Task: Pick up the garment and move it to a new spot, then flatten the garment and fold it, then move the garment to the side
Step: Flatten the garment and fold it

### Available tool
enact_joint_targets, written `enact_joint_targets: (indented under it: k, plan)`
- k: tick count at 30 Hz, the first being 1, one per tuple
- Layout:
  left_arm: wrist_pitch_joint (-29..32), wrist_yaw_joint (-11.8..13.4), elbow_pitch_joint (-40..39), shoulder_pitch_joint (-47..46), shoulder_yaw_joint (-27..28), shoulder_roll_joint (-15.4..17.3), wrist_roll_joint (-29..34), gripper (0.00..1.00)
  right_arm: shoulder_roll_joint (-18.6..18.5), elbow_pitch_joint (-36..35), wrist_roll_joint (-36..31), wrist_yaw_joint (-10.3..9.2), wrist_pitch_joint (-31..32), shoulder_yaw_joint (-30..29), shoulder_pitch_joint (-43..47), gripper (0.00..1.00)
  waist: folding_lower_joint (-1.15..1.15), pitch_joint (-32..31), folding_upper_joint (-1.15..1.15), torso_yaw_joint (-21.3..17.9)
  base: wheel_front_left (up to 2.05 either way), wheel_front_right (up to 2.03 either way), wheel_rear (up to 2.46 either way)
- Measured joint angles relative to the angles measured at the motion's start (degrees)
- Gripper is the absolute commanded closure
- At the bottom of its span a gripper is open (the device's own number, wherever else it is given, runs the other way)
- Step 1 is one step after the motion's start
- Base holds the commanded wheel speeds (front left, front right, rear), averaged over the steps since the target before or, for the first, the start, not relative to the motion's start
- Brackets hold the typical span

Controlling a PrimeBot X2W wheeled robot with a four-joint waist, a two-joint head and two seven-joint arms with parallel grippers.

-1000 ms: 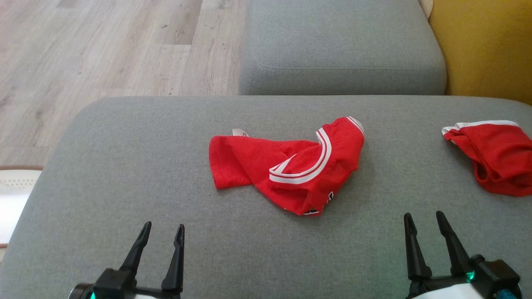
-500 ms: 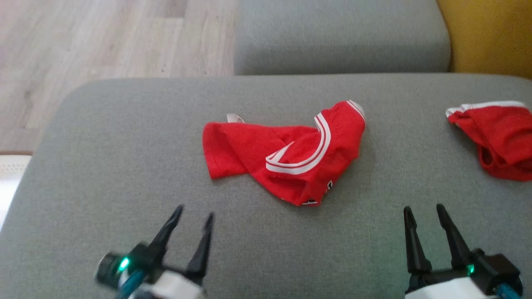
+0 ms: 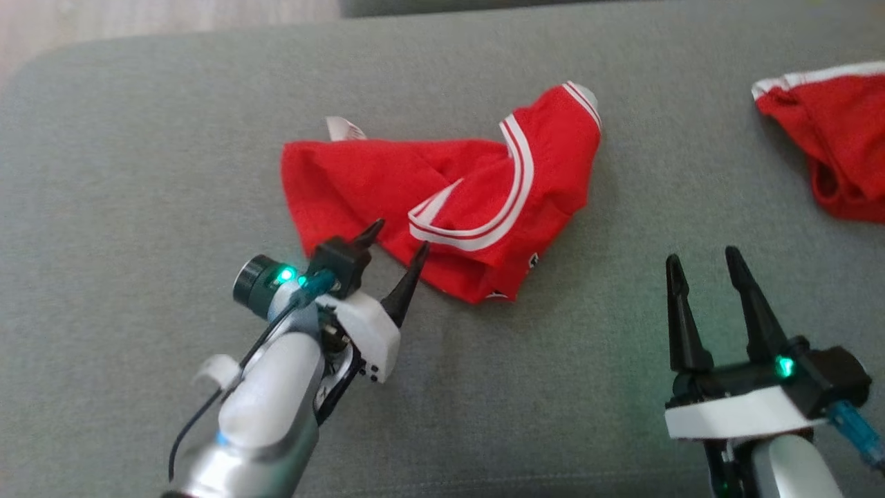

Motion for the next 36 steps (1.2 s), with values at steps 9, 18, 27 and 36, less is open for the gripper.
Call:
enact_joint_targets:
  k: [9, 18, 27, 36]
  plan:
    - [0.9, -0.4, 10.5, -7.4, -4.1, -0.2, -2.4, 0.0, -0.1, -0.7, 0.0, -0.01, 0.0, -0.9, -1.4, 0.0, 0.0, 4.4, 0.0, -3.1, 0.0, 0.0, 0.0]
    - [-3.4, -0.4, 12.3, -10.5, -7.9, -0.2, -2.3, 1.0, -0.1, -0.6, 0.0, -0.01, 0.0, -1.0, -1.5, 0.0, 0.0, 4.0, 0.0, -3.3, 0.0, 0.0, 0.0]
    - [-2.1, -0.4, 0.5, -15.8, -15.3, -0.2, -11.5, 1.0, 0.0, 0.4, 1.2, 0.0, 0.0, 0.3, -1.4, 0.0, 0.0, 0.0, 0.0, -4.2, 0.0, 0.0, 0.0]
    - [6.6, -0.4, -9.6, -40.4, -15.5, 1.1, -23.5, 1.0, 0.0, 1.0, 2.1, -0.01, 0.0, 0.5, -0.8, 0.0, 0.0, -4.4, 0.0, -8.4, 0.0, 0.0, 0.0]
